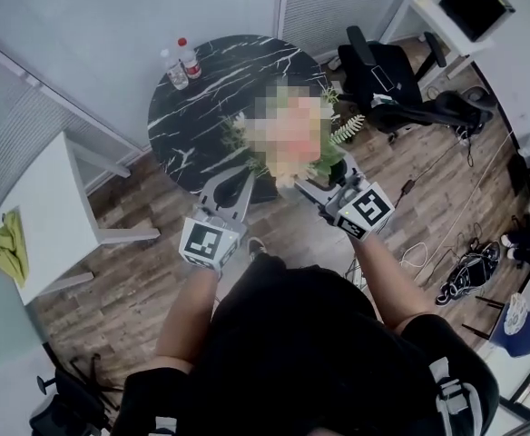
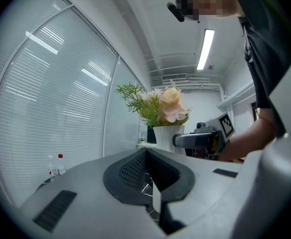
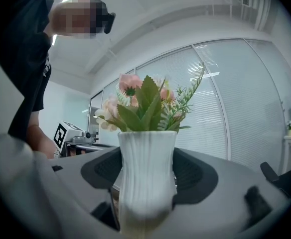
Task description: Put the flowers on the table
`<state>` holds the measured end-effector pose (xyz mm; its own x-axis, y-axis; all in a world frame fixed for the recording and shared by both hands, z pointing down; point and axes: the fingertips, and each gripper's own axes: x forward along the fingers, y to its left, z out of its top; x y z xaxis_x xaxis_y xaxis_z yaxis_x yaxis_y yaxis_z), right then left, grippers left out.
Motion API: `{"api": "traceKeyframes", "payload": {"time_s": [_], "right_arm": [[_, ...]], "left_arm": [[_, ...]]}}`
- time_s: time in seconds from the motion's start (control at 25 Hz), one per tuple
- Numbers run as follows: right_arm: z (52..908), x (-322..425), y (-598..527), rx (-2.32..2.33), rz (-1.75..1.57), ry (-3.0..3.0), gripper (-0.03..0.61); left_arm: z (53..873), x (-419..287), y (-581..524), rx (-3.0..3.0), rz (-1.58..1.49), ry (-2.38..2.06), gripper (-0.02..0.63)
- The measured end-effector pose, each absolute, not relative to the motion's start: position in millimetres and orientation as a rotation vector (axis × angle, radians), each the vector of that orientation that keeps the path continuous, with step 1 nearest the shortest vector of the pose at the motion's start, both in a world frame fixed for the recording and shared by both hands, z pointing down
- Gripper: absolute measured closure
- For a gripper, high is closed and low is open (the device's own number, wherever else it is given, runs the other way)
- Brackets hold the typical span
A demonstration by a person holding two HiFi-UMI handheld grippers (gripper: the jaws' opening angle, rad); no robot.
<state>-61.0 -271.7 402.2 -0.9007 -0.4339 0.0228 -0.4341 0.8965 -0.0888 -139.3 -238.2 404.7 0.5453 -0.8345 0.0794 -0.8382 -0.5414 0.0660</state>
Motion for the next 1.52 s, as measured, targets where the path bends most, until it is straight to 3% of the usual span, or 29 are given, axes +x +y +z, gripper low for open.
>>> {"api": "traceKeyframes", "payload": {"time_s": [1.0, 1.52], "right_arm": [[498, -126, -424, 0.746, 0.197, -2.947, 0.25], [575, -126, -518, 0.791, 0.223, -2.908, 0.25]], "left_arm": [[497, -208, -366, 2.541, 0.109, -1.471, 0.601], [568, -205, -454, 2.455, 0.138, -1.514, 0.601]]}}
